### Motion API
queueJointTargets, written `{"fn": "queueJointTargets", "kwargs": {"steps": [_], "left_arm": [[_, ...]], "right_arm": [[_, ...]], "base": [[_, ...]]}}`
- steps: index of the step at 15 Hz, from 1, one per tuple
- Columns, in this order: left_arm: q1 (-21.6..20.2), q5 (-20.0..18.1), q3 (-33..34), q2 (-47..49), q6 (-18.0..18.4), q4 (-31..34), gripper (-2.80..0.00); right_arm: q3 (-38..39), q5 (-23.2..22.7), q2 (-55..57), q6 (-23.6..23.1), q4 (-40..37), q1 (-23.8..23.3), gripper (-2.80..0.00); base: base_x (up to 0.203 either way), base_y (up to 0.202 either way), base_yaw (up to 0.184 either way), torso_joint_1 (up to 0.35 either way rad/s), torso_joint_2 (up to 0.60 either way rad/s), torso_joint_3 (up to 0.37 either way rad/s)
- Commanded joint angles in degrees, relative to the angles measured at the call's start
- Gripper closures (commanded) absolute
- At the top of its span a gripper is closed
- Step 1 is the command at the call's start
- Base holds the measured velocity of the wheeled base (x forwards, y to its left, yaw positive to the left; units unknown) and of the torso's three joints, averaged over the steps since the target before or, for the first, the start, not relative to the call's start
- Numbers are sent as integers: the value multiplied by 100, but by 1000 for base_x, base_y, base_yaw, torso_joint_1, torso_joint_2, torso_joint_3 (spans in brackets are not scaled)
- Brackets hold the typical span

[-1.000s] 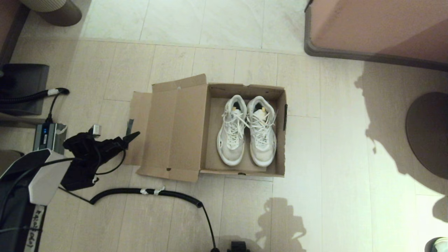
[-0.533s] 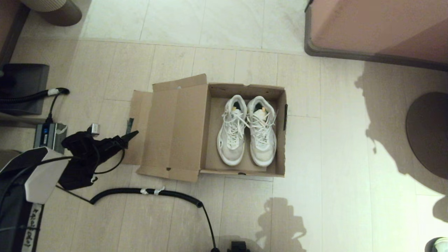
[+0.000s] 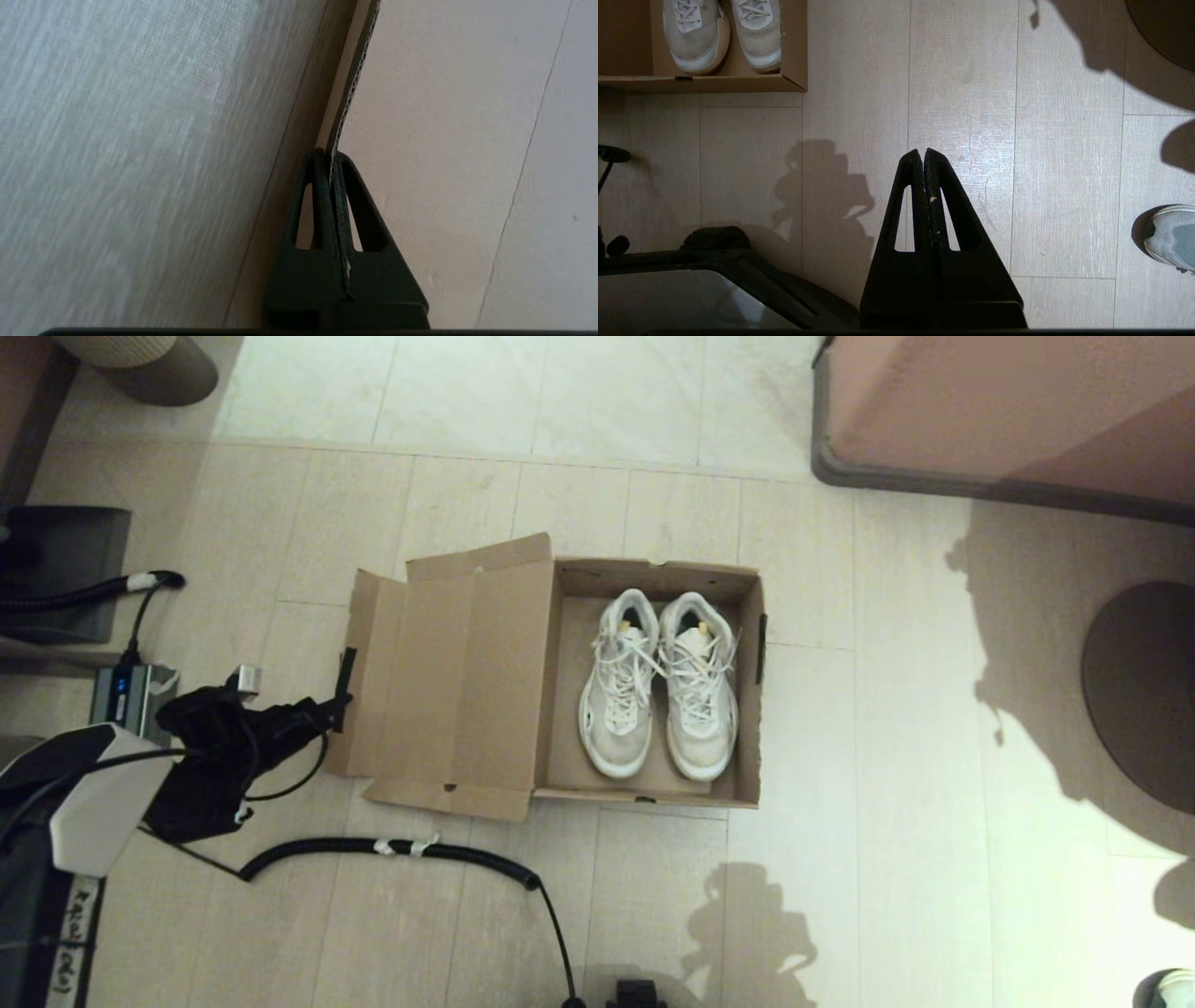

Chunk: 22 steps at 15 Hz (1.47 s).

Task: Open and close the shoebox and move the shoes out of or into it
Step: Close the shoe box

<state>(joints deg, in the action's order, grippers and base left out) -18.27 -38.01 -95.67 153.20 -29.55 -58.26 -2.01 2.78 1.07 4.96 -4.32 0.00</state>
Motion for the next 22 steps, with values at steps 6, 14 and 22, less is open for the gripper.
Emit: {"fn": "queueJointTargets", "kwargs": {"steps": [6, 14, 22], "left_arm": [[-19, -22, 531, -865, -5, 58, 0], [-5, -43, 554, -3575, 487, 2580, 0], [165, -58, 451, -5694, 512, 4822, 0]], "right_arm": [[-167, 105, -102, -63, -2, -9, 0], [-3269, 146, 3696, 452, -417, -34, 0], [-2768, 140, 8378, 1130, 3098, -17, 0]], "base": [[0, 0, 0, 0, 0, 0], [0, 0, 0, 0, 0, 0], [0, 0, 0, 0, 0, 0]]}}
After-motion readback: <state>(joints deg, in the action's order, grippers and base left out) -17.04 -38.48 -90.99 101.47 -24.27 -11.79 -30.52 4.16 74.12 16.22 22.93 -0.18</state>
